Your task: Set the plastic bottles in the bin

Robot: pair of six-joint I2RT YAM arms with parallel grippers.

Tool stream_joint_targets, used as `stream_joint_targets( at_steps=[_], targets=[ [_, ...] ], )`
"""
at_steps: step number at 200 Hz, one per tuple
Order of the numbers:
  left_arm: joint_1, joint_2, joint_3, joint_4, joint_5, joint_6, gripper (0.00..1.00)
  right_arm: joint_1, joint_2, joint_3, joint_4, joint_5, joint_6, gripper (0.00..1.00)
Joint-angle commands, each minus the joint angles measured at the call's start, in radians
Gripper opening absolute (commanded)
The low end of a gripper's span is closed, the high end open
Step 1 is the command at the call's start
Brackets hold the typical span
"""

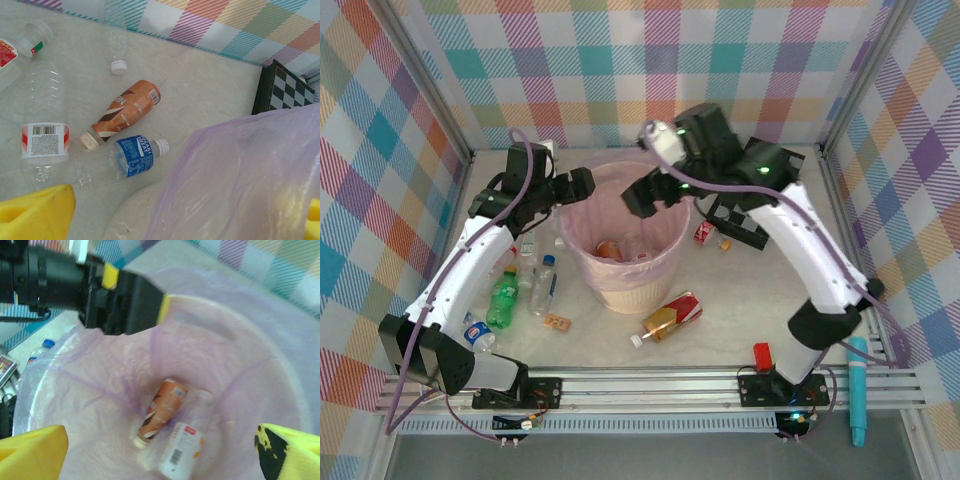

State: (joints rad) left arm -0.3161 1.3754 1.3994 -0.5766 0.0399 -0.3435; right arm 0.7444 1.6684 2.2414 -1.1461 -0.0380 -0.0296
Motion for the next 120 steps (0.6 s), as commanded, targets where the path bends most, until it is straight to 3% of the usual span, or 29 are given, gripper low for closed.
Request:
stream_joint_targets(
  at_steps=[1, 24, 42, 70, 120],
  targets=[
    [0.001, 0.013, 0.007, -0.063, -0.010, 0.020, 0.86, -0.113, -0.081, -0.113, 0.069, -0.040, -0.060, 0.96],
    [0.000, 0.011, 0.006, -0.062, -0.003, 0.017, 0.86, -0.315, -0.165, -0.302, 0.173, -0.171, -0.049, 0.98],
    [0.002, 0.007, 0.001, -0.056, 0.003, 0.012, 0.86, -0.418, -0.166, -0.423, 0.198, -0.138, -0.059, 0.98],
    [0.002, 0.007, -0.001, -0.055, 0.004, 0.011, 0.86, -0.464, -0.100, -0.572, 0.228, -0.034, -0.175, 0.99],
    [0.003, -0.008, -0.011, -0.051, 0.008, 0.003, 0.86, -0.475, 0.087, -0.676, 0.388, -0.072, -0.238, 0.95]
  ],
)
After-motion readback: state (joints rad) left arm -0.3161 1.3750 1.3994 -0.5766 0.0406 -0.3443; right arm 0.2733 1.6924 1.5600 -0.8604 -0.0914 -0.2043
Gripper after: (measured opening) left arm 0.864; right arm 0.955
